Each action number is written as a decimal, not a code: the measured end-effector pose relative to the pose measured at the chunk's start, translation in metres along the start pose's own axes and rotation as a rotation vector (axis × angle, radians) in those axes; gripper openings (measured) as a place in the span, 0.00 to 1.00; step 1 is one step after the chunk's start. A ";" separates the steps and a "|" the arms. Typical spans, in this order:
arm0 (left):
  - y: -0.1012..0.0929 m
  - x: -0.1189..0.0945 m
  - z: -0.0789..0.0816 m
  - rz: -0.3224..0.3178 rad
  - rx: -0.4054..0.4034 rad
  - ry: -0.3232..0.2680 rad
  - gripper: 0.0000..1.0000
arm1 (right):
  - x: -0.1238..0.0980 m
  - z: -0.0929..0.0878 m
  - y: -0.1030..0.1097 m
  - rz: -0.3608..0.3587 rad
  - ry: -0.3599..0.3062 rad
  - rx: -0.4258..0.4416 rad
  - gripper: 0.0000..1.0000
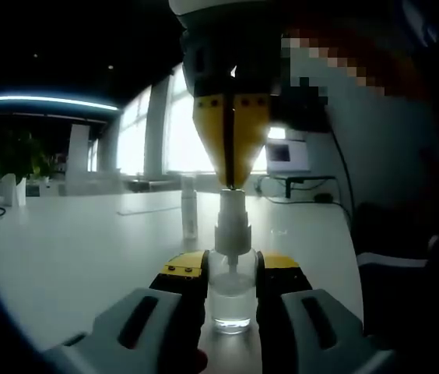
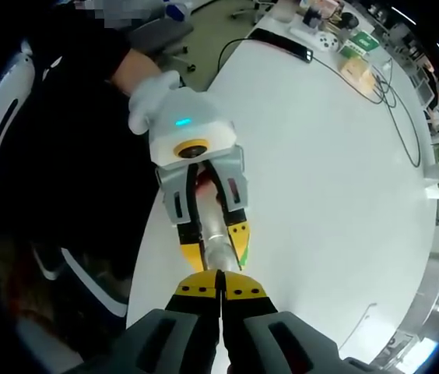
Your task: Clamp pump bottle remove cover press pump head put on cover
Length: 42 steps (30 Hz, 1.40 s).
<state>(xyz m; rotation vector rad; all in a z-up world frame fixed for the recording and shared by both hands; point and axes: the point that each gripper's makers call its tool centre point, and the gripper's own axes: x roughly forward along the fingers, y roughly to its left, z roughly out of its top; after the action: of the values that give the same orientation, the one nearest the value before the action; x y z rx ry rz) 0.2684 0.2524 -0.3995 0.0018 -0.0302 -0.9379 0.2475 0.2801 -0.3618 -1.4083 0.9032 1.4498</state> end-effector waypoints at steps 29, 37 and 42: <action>0.000 0.000 0.001 0.000 0.000 -0.001 0.15 | 0.000 0.000 -0.001 0.012 -0.014 0.010 0.00; 0.001 0.000 0.002 -0.001 0.001 0.000 0.15 | -0.001 0.001 -0.001 0.005 -0.011 0.009 0.00; 0.001 0.000 0.002 0.000 -0.001 0.001 0.15 | -0.002 0.001 -0.001 0.004 -0.010 0.008 0.00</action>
<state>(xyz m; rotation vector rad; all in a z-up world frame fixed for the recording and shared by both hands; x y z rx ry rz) 0.2693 0.2532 -0.3977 0.0008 -0.0291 -0.9376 0.2482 0.2811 -0.3600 -1.3928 0.9050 1.4533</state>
